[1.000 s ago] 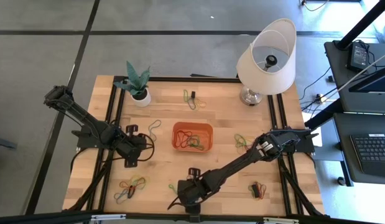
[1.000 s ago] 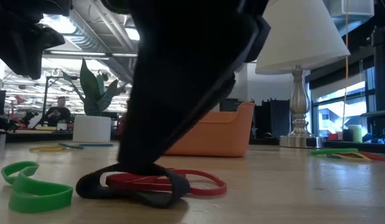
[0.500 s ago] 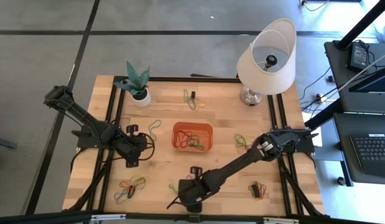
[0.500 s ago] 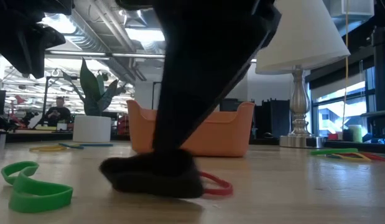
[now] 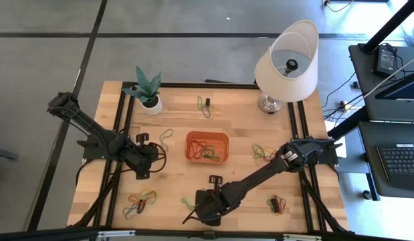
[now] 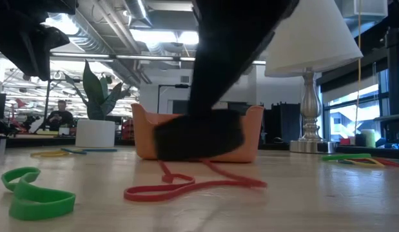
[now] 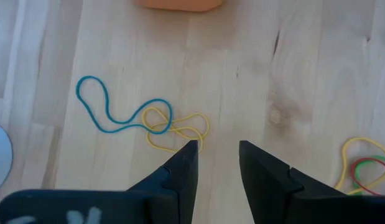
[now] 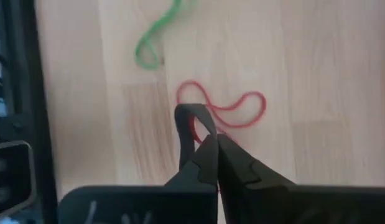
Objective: Pick and place rubber bands into bin
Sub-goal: Put the black rubber band into the orange bin
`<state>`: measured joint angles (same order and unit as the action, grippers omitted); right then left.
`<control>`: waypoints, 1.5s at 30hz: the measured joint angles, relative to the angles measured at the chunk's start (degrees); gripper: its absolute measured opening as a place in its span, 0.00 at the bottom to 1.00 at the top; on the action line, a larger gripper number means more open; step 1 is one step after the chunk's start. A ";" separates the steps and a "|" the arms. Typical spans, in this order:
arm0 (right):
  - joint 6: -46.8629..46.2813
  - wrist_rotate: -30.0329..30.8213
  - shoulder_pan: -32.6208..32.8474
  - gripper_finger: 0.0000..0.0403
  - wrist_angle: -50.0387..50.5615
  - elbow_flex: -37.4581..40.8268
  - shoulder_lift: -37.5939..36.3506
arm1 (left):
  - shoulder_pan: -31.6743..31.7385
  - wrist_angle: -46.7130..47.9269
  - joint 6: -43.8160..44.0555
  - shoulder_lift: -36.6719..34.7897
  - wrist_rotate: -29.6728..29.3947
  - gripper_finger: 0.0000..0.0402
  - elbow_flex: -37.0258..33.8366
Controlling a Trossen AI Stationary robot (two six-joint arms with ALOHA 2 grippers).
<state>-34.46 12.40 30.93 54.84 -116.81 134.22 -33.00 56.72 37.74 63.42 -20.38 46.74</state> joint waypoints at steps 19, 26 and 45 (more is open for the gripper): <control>8.00 6.46 -7.72 0.00 0.28 -0.15 -12.60 | -0.01 -5.79 3.63 0.00 2.35 0.28 0.00; 9.22 9.04 -13.81 0.00 14.12 -0.15 -18.26 | 0.01 -5.77 3.65 0.00 2.38 0.28 0.00; 16.76 -9.72 -28.67 0.01 4.93 23.93 -16.58 | 0.12 -5.95 3.50 0.00 -6.19 0.28 0.00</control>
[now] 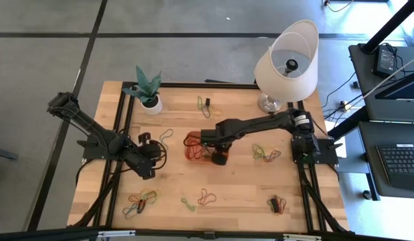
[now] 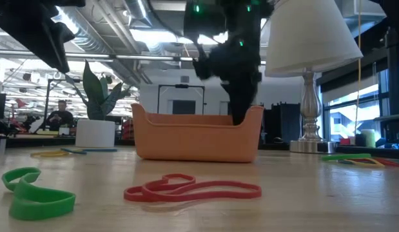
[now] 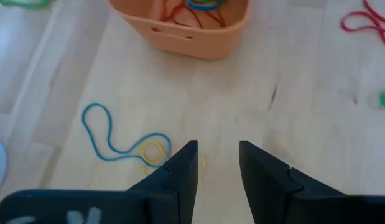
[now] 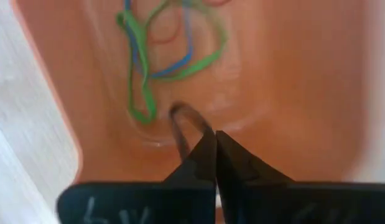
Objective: Pick and place rubber bands into bin
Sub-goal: Put the black rubber band into the orange bin, then put the green rubber band into the orange bin
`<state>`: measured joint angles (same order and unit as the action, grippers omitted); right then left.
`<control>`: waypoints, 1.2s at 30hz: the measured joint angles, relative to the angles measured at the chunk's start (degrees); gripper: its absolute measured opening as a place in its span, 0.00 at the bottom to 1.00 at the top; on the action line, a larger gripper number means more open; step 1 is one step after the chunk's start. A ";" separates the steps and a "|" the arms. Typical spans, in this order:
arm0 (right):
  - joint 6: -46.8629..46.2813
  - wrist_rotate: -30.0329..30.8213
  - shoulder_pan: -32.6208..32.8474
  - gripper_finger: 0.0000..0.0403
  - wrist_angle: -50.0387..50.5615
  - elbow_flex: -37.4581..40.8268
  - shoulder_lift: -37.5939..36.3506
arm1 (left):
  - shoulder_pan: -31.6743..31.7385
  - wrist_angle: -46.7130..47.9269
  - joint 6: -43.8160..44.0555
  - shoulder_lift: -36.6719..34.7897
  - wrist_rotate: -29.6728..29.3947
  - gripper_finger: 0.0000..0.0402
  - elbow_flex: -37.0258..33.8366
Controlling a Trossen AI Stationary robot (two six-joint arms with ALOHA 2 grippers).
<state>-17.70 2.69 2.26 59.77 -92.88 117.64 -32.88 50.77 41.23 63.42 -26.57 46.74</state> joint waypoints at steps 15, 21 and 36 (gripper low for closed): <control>8.82 -1.33 -0.42 0.24 4.49 -5.00 -0.17 | 0.02 -0.04 0.03 0.00 -13.51 0.28 0.00; 15.29 0.51 -0.93 0.29 15.79 -11.74 -2.61 | 3.01 -3.48 -0.02 0.00 -14.47 0.28 0.00; 0.81 0.55 -4.23 0.12 -16.84 32.99 -50.77 | 22.31 -20.98 -20.25 0.10 -9.48 0.37 0.00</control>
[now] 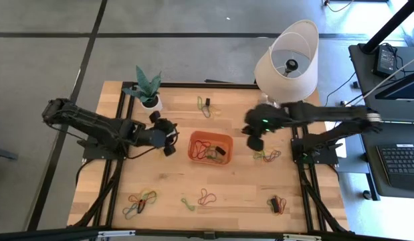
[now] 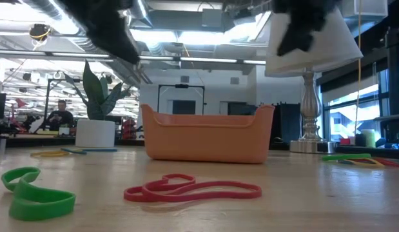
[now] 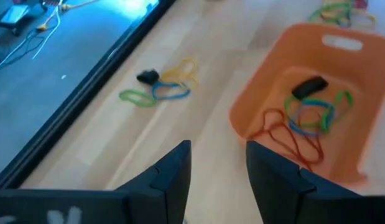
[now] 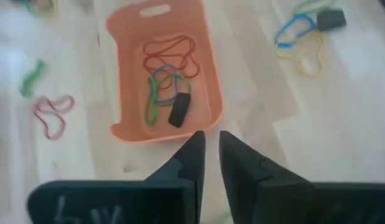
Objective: Pick and place rubber bands into bin
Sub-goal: Put the green rubber band into the orange bin
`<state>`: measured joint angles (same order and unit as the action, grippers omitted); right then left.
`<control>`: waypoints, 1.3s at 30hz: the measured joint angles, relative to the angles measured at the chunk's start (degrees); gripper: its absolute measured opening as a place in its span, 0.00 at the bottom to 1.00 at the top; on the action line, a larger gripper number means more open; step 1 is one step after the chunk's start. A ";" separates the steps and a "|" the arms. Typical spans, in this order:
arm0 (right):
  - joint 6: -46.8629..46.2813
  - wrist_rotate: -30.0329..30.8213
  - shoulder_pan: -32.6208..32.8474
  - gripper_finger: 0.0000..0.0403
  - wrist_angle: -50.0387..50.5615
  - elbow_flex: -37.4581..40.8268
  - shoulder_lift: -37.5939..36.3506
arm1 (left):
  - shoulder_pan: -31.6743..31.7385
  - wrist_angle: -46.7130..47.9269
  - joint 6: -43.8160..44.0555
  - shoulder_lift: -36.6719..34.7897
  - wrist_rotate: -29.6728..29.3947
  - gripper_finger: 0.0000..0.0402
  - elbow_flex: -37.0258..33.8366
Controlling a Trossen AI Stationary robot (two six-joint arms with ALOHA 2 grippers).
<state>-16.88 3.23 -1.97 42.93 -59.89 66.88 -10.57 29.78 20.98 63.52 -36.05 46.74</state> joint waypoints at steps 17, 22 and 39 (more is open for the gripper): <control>-25.35 0.19 2.66 0.02 -19.61 30.29 -19.63 | 32.76 -9.58 -19.29 15.48 19.89 0.37 13.13; -28.39 2.78 2.66 0.02 -19.73 30.33 -19.71 | 38.24 -3.58 -23.02 29.11 20.73 0.37 25.75; -37.95 9.13 2.54 0.02 -20.00 30.33 -19.74 | 45.12 15.36 -12.10 62.69 32.36 0.37 54.49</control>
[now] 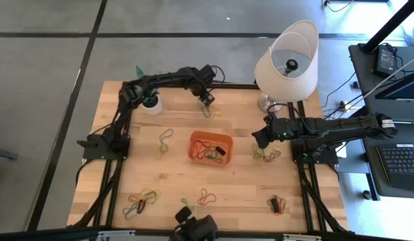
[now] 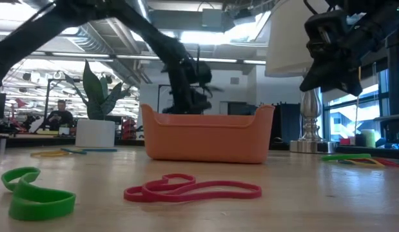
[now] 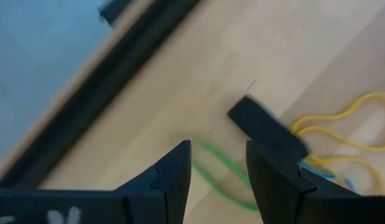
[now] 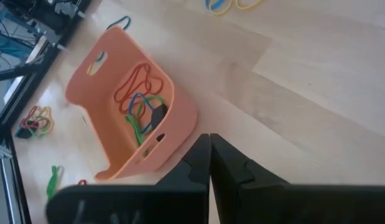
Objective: Pick and place rubber bands into bin
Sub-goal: Put the green rubber band into the orange bin
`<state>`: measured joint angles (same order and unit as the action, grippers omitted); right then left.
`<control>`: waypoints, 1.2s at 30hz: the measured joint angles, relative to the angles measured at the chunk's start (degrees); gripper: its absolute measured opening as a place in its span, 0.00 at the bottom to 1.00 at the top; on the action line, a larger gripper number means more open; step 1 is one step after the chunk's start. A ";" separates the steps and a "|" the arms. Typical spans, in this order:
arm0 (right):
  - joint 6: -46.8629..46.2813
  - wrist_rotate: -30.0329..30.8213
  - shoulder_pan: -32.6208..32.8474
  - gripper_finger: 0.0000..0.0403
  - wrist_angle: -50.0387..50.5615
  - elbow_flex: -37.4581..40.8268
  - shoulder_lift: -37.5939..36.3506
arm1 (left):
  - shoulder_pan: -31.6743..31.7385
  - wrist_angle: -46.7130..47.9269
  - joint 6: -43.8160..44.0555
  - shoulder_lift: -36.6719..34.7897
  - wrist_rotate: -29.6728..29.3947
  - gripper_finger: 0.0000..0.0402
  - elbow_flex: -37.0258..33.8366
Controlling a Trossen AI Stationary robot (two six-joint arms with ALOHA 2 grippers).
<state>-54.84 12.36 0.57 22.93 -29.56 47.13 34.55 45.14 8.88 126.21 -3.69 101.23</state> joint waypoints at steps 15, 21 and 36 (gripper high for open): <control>-1.91 1.73 -0.35 0.02 -0.04 0.00 0.02 | 1.60 3.50 0.82 4.31 1.43 0.27 0.26; -0.49 1.73 -0.38 0.02 -0.01 0.00 0.02 | 1.87 6.25 0.42 4.17 1.33 0.02 -0.25; 10.20 0.52 -0.38 0.02 0.03 0.00 0.04 | -4.72 16.41 12.89 -8.78 -6.63 0.00 -0.66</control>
<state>-44.63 12.87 0.19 22.96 -29.56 47.18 29.83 61.55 21.77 117.43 -10.32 100.57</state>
